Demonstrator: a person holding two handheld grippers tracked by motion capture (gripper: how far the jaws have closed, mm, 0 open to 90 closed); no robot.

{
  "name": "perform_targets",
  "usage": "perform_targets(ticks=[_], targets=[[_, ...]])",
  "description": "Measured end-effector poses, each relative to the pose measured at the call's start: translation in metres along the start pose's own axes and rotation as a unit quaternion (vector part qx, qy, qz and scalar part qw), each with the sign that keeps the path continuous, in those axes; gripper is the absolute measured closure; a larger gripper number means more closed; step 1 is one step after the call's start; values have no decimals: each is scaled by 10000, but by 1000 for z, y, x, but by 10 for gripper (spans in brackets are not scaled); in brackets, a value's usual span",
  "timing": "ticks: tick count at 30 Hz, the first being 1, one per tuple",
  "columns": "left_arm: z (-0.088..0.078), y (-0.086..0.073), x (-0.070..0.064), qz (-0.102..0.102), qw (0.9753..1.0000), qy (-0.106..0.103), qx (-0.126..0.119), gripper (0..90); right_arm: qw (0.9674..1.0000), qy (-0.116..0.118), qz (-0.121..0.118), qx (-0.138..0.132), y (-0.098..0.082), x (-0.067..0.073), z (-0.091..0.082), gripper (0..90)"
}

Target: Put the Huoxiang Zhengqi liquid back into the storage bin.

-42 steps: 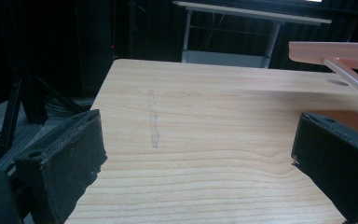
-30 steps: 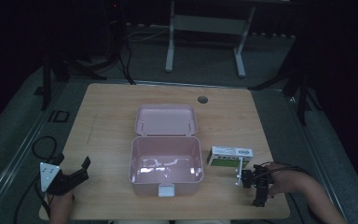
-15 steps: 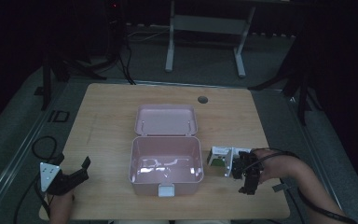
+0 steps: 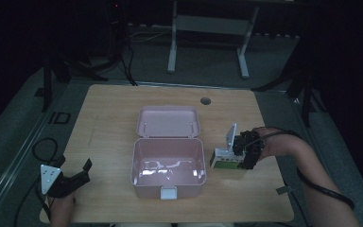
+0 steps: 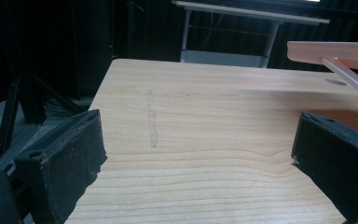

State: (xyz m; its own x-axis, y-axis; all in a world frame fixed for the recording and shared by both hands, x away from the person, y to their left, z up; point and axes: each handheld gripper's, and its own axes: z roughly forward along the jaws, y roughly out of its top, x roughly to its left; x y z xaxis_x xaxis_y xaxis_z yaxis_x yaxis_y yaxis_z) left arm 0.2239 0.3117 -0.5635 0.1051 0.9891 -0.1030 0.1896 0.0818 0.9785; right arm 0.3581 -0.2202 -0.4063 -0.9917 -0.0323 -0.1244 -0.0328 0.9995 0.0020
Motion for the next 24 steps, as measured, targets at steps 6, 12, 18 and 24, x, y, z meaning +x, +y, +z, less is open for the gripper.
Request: perform_targets(ticks=[6,12,18,24], targets=[[0,0,0,2,10000,-16,3,28,10000,38,33,32,-2,-16,7,420],[0,0,0,5,10000,-18,3,29,9997,140,145,109,-5,-28,22,447],[0,0,0,11,10000,-16,7,29,9994,271,108,207,-5,-33,34,503],[0,0,0,19,10000,-20,11,28,9995,296,67,101,-9,-33,41,528]])
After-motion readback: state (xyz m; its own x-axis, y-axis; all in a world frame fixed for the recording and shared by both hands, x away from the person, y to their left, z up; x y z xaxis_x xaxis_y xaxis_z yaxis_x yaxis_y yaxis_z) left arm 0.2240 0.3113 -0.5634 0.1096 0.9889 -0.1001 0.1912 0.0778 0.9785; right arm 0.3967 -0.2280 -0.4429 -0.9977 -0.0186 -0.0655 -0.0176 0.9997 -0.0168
